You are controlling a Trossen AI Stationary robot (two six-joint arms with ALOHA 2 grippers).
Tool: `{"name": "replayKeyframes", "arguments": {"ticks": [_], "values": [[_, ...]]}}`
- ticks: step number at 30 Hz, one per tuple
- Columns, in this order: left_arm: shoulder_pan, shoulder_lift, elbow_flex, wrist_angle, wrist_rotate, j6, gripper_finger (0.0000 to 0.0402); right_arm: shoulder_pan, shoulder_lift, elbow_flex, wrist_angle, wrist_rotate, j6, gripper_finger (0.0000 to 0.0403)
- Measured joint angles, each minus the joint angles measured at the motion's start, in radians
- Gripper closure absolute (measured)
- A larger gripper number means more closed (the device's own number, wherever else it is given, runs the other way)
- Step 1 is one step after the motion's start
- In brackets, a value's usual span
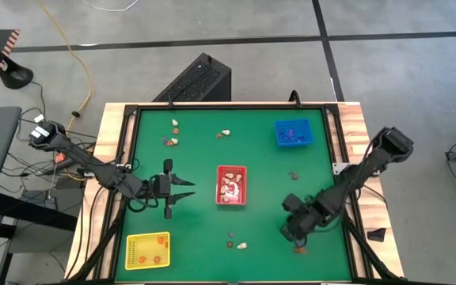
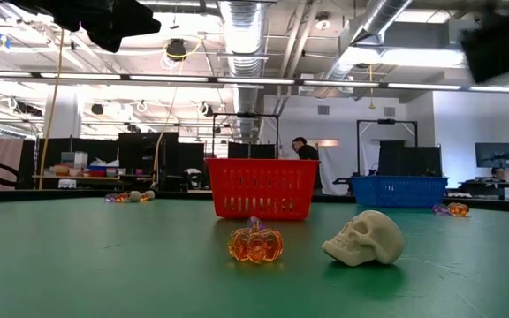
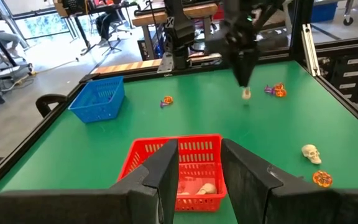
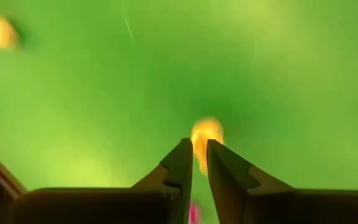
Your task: Sort Halloween decoration
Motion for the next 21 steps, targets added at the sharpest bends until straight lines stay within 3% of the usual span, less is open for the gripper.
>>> {"name": "replayKeyframes", "arguments": {"ticks": [4,6,9,13,21], "values": [[0.0,0.0,0.0,0.009,0.0,0.008,0.0292,-0.105,-0.036,0.0,0.119,0.153,-0.234,0.034],[0.0,0.0,0.0,0.008,0.0,0.008,0.0292,-0.162,-0.038,0.001,0.192,0.143,-0.346,0.0345],[0.0,0.0,0.0,0.008,0.0,0.008,0.0292,-0.222,-0.03,0.002,0.232,0.043,-0.445,0.0347],[0.0,0.0,0.0,0.0,0.0,0.008,0.0292,-0.229,-0.024,0.002,0.151,-0.046,-0.441,0.0347],[0.0,0.0,0.0,-0.009,0.001,-0.018,0.0292,-0.113,0.001,0.001,-0.01,-0.035,-0.272,0.0347]]}}
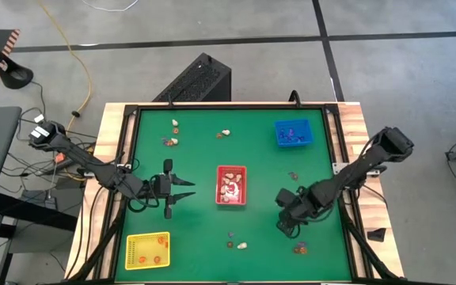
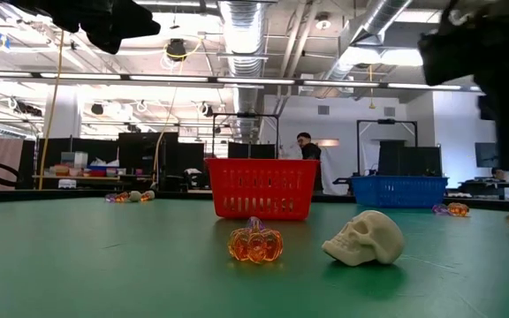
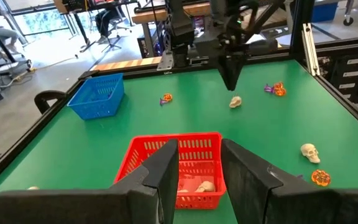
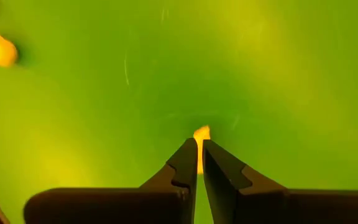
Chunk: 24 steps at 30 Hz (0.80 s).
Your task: Sort Halloween decoration
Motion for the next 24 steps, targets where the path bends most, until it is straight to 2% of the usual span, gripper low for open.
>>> {"name": "replayKeyframes", "arguments": {"ticks": [3,6,14,17,24], "values": [[0.0,0.0,0.0,0.001,0.0,-0.002,0.0292,0.038,0.036,0.0,-0.005,0.009,0.03,0.034],[0.0,0.0,0.0,0.008,0.0,-0.001,0.0292,0.053,0.077,0.0,0.008,0.01,0.031,0.0316],[0.0,0.0,0.0,0.008,0.0,0.014,0.0292,0.021,0.116,0.0,0.02,0.003,0.033,0.02],[0.0,0.0,0.0,0.006,0.0,0.018,0.0292,0.021,0.12,0.0,0.018,0.003,0.058,0.0171],[0.0,0.0,0.0,0.006,0.0,0.018,0.0292,0.041,0.17,0.0,0.029,0.0,0.084,0.0171]]}}
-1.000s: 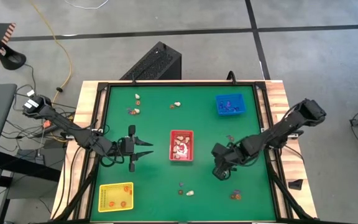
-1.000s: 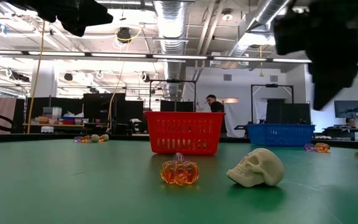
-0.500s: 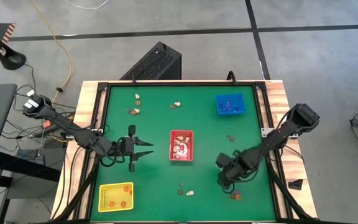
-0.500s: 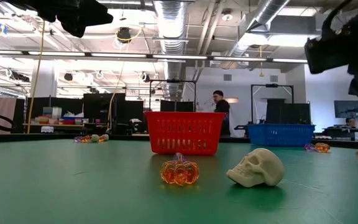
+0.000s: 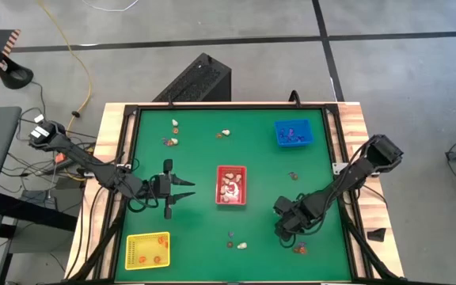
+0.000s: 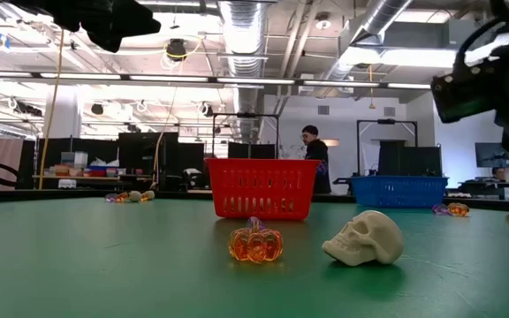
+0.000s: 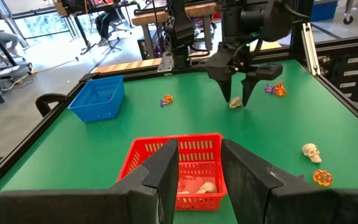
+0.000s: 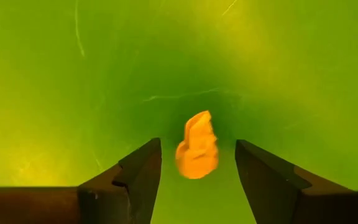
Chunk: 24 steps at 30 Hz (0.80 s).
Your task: Sort Halloween decoration
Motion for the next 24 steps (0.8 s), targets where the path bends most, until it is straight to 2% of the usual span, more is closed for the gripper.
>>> {"name": "replayKeyframes", "arguments": {"ticks": [5,14,19,24], "values": [[0.0,0.0,0.0,0.002,0.0,0.0,0.0292,0.0,0.027,0.003,0.009,-0.003,0.0,0.0202],[0.0,0.0,0.0,0.002,0.0,0.0,0.0292,-0.022,-0.035,0.0,0.025,0.008,-0.07,0.0313],[0.0,0.0,0.0,0.002,0.0,0.001,0.0292,-0.07,-0.09,0.0,0.121,0.085,-0.178,0.033],[0.0,0.0,0.0,0.002,0.0,0.005,0.0292,-0.153,-0.116,0.0,0.331,0.189,-0.386,0.0342]]}}
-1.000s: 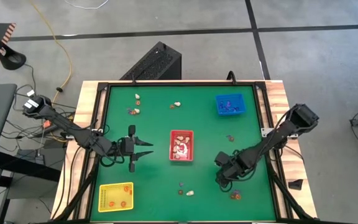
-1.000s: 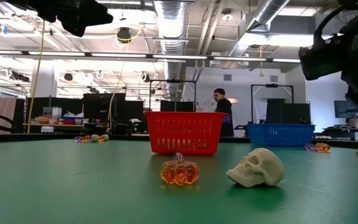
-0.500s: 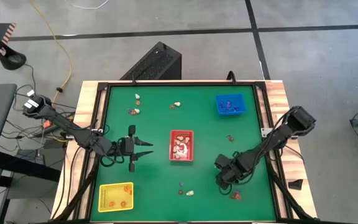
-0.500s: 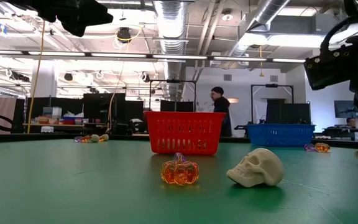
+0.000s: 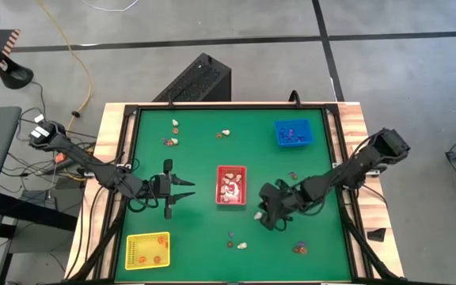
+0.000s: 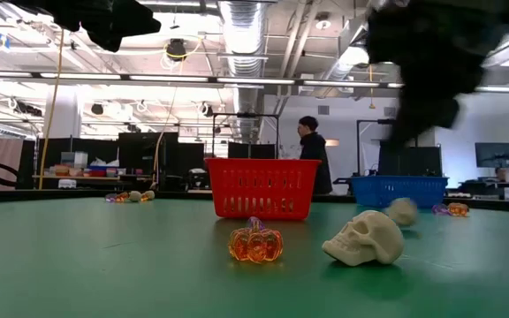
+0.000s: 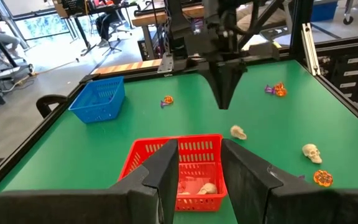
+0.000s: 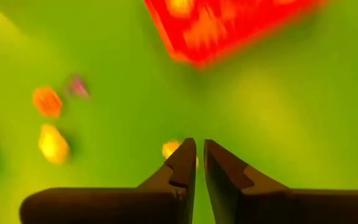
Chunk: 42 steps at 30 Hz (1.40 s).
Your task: Sort Halloween decoration
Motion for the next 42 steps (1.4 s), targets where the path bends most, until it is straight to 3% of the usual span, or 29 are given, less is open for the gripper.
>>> {"name": "replayKeyframes", "arguments": {"ticks": [5,10,18,26,33,42], "values": [[0.0,0.0,0.0,-0.001,0.0,-0.005,0.0292,-0.075,-0.001,0.001,0.069,-0.08,-0.081,0.0353],[0.0,0.0,0.0,-0.019,0.0,-0.004,0.0292,-0.04,0.006,0.0,0.054,-0.104,-0.145,0.0346],[0.0,0.0,0.0,-0.016,0.001,-0.017,0.0292,0.07,0.058,-0.041,0.237,0.073,-0.271,0.0267],[0.0,0.0,0.0,-0.023,0.003,-0.022,0.0292,0.185,0.254,-0.089,0.482,0.395,-0.22,0.0171],[0.0,0.0,0.0,-0.021,0.003,-0.021,0.0292,0.214,0.397,-0.077,0.546,0.537,-0.16,0.0165],[0.0,0.0,0.0,-0.022,0.003,-0.021,0.0292,0.196,0.399,-0.08,0.525,0.525,-0.136,0.0179]]}}
